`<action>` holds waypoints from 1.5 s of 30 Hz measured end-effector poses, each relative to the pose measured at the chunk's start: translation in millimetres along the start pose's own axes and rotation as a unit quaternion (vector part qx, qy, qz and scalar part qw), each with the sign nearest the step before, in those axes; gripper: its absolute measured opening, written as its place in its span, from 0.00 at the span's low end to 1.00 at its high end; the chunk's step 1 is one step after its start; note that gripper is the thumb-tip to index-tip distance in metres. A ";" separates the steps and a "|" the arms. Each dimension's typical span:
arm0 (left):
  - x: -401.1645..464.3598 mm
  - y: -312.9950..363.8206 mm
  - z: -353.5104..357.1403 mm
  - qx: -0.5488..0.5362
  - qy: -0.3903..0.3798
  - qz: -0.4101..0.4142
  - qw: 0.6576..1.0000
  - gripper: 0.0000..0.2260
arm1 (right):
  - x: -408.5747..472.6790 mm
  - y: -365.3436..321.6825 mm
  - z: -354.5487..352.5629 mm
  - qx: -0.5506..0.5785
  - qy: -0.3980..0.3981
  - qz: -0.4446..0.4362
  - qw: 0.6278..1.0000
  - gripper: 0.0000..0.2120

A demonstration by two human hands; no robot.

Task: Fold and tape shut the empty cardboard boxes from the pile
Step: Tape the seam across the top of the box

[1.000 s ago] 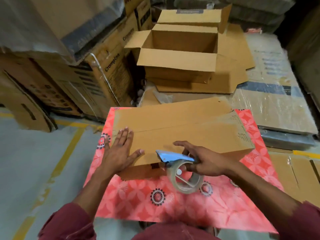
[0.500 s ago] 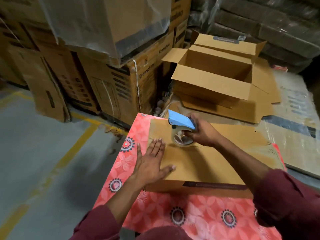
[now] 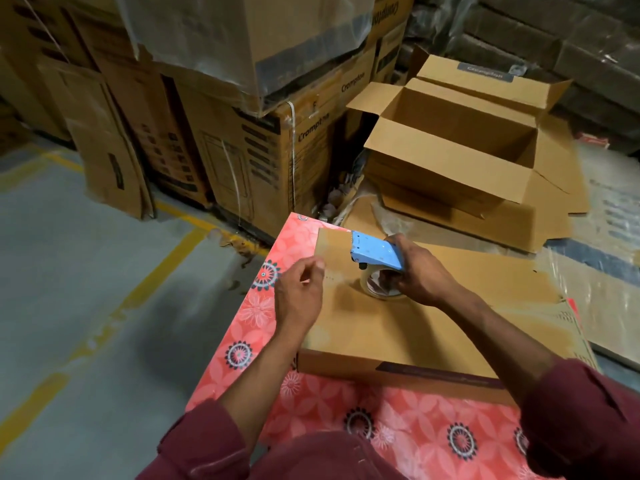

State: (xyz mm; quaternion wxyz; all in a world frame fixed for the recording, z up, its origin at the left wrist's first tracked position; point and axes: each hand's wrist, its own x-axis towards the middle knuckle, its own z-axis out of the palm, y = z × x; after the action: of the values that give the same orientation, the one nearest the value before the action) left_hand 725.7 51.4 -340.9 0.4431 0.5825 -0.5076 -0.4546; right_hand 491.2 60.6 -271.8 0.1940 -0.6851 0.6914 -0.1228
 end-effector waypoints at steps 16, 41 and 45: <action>15.2 39.9 18.0 -0.276 -0.149 -0.391 0.865 0.08 | 10.5 -12.4 2.4 -0.095 -0.022 -0.058 0.994 0.31; 62.2 -21.8 -43.6 -0.057 -0.022 -0.312 0.948 0.07 | 18.3 -39.0 -51.9 -0.402 -0.242 -0.132 0.873 0.36; 58.9 -33.7 -33.2 -0.053 0.001 -0.316 0.947 0.06 | 19.2 -32.9 -30.6 -0.411 -0.222 -0.131 0.874 0.33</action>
State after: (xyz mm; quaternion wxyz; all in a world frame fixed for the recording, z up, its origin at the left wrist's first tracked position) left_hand 768.8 -2.2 -372.1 0.3073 0.6896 -0.2721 -0.5967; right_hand 507.7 37.5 -232.0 0.0254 -0.7965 0.5224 0.3035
